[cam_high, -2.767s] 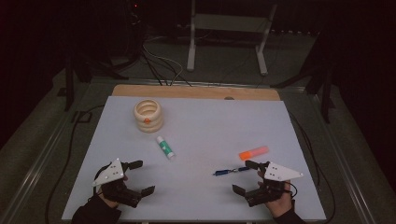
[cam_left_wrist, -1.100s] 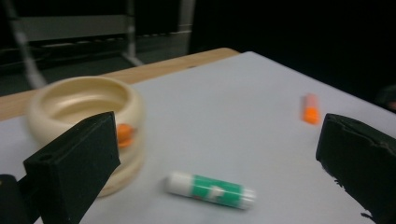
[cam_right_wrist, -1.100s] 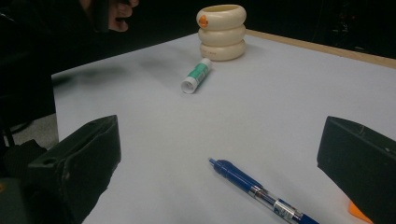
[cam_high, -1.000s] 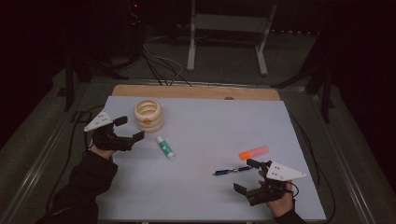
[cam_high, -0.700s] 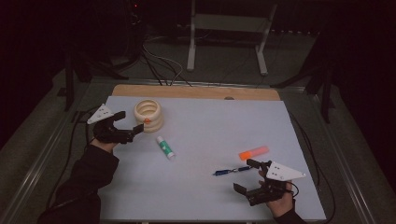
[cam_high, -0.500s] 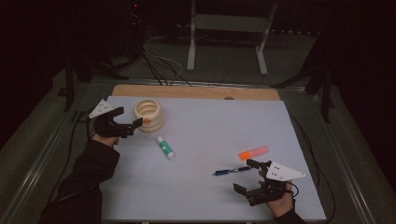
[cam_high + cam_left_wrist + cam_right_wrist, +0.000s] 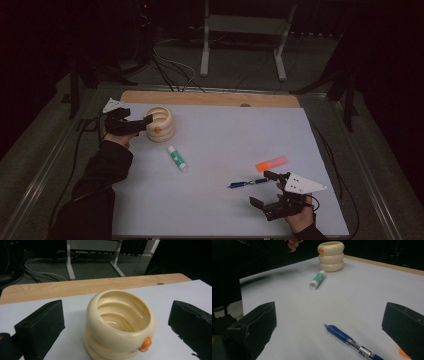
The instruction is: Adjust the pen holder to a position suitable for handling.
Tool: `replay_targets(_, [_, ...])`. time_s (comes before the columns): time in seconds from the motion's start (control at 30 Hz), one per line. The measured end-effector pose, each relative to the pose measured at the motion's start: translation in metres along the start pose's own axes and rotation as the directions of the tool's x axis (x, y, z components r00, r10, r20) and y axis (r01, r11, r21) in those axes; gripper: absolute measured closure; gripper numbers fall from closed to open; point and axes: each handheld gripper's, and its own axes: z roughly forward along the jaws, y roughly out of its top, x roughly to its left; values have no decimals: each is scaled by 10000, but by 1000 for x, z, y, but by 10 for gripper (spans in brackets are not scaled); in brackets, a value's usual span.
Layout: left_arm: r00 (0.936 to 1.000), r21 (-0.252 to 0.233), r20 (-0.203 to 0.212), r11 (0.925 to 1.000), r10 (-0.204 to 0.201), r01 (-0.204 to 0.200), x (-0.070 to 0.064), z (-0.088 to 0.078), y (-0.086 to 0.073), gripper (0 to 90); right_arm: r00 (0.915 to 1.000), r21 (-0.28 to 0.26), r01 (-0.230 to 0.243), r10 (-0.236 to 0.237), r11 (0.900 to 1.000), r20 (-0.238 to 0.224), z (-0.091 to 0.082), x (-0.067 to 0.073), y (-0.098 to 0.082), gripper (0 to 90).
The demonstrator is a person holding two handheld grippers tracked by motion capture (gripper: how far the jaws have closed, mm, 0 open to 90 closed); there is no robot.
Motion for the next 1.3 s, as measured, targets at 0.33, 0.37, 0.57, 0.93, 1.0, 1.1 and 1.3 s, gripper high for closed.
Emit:
replay_targets(0.33, [9942,856,-806,9933,-712,781,7,15,6,155,10000,28,28,-28,10000,-14,1,1,0,0])
replay_targets(0.37, [9934,968,-868,9918,-746,829,7,16,6,165,10000,37,34,-34,10000,-4,1,1,0,0])
replay_targets(0.57, [9894,1395,-1167,9850,-859,1020,5,27,5,283,10000,38,42,-42,10000,39,1,0,0,0])
replay_targets(0.93, [9813,2102,-1608,9678,-1058,1388,2,43,7,483,10000,88,29,-29,10000,46,1,0,-1,0])
replay_targets(1.0, [9783,2128,-1745,9658,-1116,1481,1,45,8,525,10000,78,48,-49,10000,63,1,0,-1,0])
replay_targets(1.1, [9744,2291,-1893,9595,-1211,1637,1,48,8,582,10000,86,47,-47,10000,81,1,0,-1,0])
replay_targets(1.3, [9654,2193,-2159,9561,-1466,1942,0,51,9,677,10000,81,24,-24,10000,89,0,-1,-1,0])
